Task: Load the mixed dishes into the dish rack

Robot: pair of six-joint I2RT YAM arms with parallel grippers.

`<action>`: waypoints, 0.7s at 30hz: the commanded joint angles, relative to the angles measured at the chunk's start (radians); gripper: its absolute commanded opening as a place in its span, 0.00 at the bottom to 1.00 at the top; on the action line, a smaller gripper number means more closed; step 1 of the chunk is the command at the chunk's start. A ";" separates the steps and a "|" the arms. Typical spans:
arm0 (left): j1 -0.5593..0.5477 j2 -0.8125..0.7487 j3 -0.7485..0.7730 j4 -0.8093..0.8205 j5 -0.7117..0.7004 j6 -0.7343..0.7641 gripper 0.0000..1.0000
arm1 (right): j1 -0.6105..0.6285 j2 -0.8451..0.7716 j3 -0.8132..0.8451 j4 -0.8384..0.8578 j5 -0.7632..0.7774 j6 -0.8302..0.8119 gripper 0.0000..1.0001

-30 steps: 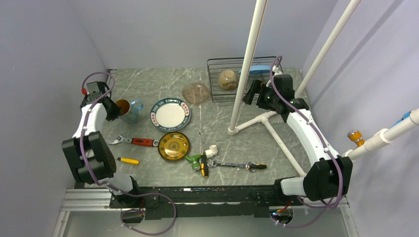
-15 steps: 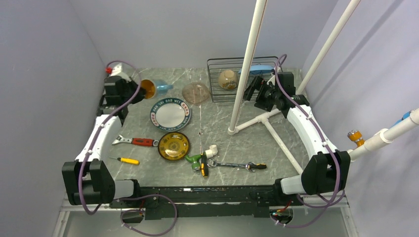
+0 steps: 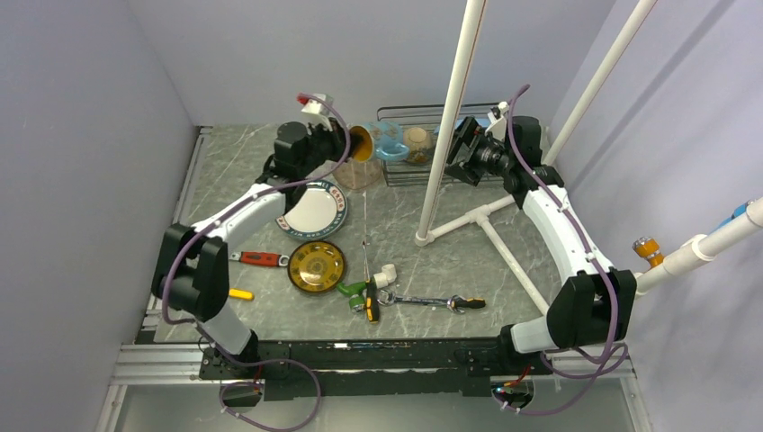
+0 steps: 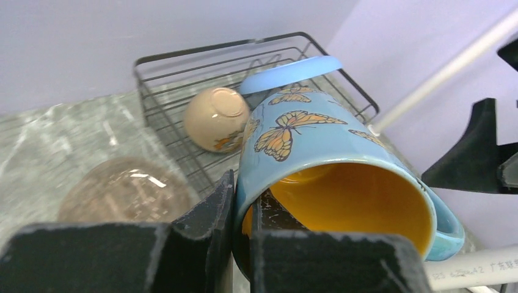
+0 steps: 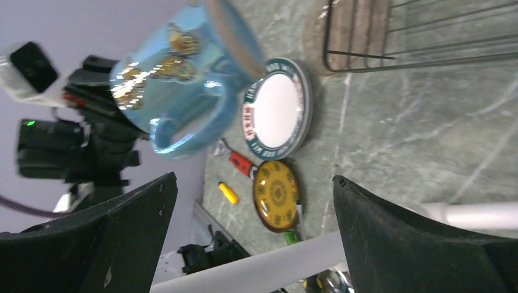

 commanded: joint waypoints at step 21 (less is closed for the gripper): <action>-0.189 0.211 0.164 0.568 0.143 -0.202 0.00 | -0.030 -0.001 -0.346 0.984 -0.332 0.731 0.63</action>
